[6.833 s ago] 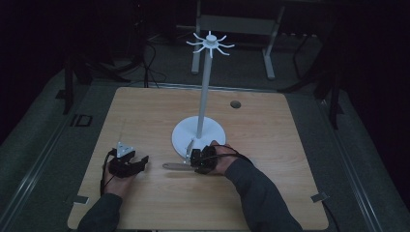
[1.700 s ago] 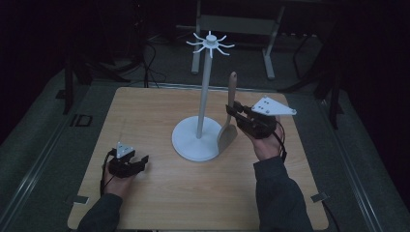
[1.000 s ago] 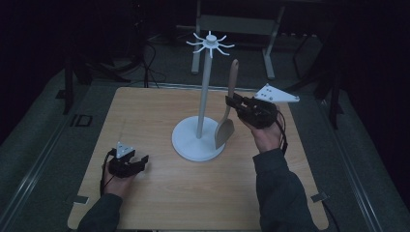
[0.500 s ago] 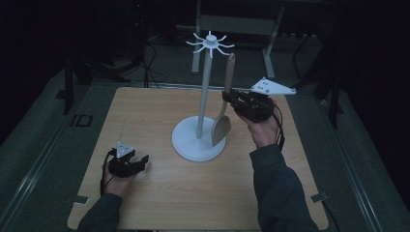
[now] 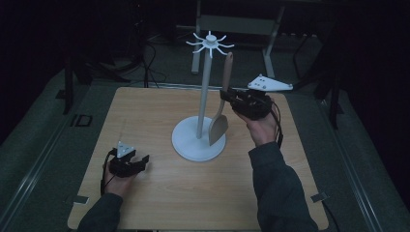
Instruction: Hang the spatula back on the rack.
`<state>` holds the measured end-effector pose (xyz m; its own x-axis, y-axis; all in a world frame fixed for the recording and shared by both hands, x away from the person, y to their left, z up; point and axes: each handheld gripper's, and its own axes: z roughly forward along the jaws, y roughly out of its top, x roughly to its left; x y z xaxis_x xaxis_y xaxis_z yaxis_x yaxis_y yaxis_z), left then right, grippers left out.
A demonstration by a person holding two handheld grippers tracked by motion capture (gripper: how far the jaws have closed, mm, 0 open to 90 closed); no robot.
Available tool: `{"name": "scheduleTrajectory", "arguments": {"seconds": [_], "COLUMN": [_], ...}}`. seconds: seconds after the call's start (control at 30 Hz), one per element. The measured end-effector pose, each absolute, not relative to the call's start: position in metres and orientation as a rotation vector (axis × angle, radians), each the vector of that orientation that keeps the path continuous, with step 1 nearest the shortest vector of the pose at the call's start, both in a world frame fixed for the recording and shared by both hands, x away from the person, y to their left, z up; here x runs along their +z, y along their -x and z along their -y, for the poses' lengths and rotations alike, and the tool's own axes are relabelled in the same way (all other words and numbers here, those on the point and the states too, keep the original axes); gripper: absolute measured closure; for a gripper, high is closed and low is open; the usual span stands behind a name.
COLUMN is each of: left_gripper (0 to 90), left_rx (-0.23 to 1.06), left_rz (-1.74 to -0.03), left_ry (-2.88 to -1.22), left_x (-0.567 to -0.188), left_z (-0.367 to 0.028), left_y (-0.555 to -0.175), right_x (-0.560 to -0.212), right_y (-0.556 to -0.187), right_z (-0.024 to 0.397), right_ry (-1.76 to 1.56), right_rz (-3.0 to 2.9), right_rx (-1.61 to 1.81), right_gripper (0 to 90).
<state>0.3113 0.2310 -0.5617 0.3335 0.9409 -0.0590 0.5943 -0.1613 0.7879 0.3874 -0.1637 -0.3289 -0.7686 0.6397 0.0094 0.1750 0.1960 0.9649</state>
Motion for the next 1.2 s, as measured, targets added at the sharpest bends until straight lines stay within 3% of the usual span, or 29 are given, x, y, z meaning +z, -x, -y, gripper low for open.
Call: {"name": "scheduleTrajectory", "arguments": {"seconds": [0.7,0.83,0.87,0.93,1.2], "left_gripper": [38.2,38.2,38.2,38.2,38.2], "left_rx": [0.591,0.59,0.59,0.589,0.59], "left_rz": [-1.353,-1.354,-1.354,-1.353,-1.355], "left_ry": [-1.854,-1.854,-1.854,-1.857,-1.862], "left_x": [-0.562,-0.562,-0.562,-0.562,-0.562], "left_z": [-0.231,-0.232,-0.232,-0.231,-0.231], "left_y": [-0.311,-0.311,-0.311,-0.311,-0.312], "right_x": [-0.329,-0.329,-0.329,-0.33,-0.342], "right_y": [-0.399,-0.398,-0.398,-0.396,-0.394], "right_z": [0.151,0.154,0.154,0.154,0.159], "right_ry": [-0.783,-0.803,-0.803,-0.8,-0.818], "right_rz": [-2.118,-2.064,-2.064,-2.049,-2.059], "right_rx": [1.571,1.601,1.601,1.544,1.484], "right_gripper": [75.3,54.9,54.9,46.4,36.0]}}
